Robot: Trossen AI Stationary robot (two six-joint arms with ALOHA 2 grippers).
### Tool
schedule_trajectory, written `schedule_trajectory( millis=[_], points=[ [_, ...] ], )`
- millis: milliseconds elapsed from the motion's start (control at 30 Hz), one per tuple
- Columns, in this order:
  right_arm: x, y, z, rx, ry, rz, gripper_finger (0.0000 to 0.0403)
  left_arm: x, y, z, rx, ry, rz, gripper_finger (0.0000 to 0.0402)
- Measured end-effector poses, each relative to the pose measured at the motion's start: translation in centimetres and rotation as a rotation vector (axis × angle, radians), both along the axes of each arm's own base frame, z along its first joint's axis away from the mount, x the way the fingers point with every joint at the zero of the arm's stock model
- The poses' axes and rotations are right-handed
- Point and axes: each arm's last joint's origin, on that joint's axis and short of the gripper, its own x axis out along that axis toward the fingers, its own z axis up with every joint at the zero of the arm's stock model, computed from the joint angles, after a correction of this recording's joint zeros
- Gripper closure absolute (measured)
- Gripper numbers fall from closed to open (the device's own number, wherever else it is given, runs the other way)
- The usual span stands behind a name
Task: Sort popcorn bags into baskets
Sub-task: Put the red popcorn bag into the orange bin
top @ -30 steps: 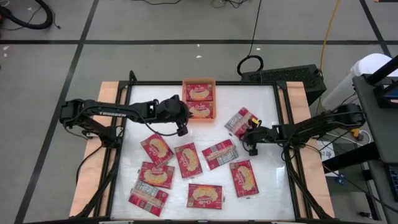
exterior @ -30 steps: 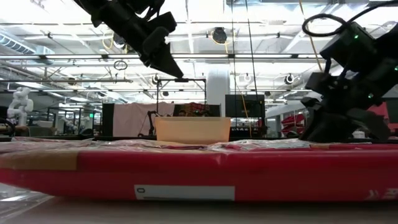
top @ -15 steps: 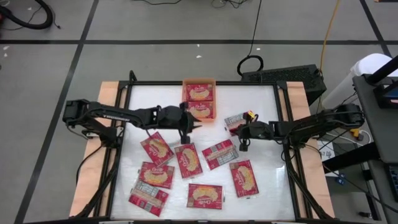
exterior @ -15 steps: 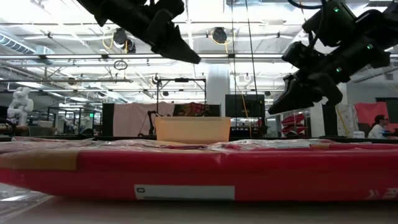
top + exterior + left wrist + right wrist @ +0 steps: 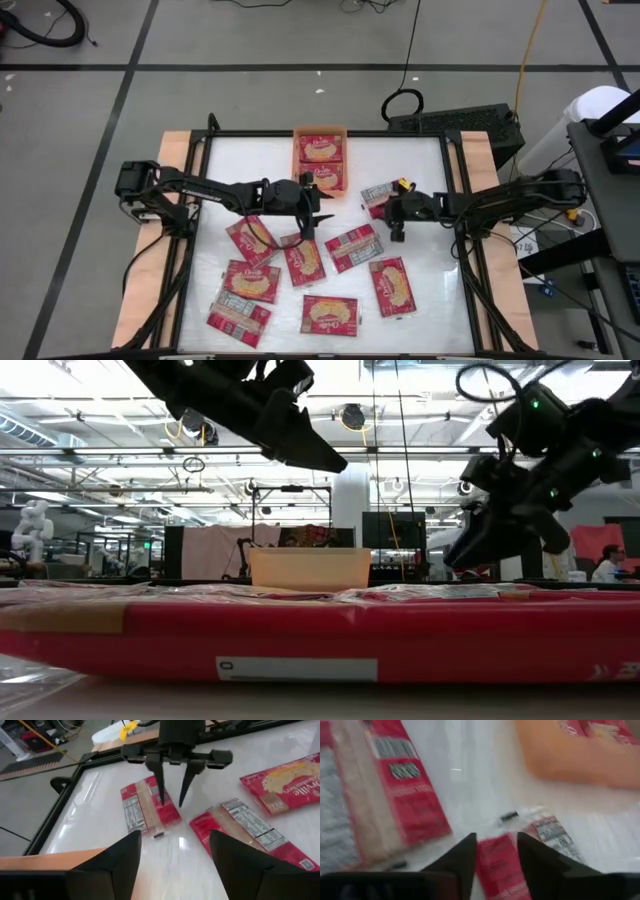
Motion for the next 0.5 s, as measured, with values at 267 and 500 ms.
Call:
schedule_trajectory(
  millis=[267, 500],
  points=[
    [-0.6, -0.9, -2.5, 0.037, 0.007, 0.040, 0.0201, 0.1, 0.5, 0.3, 0.027, -0.028, 0.002, 0.0163],
    [0.3, -1.2, -4.3, 0.019, 0.022, 0.043, 0.0255, 0.1, 1.3, 0.4, 0.025, -0.042, 0.027, 0.0163]
  ],
)
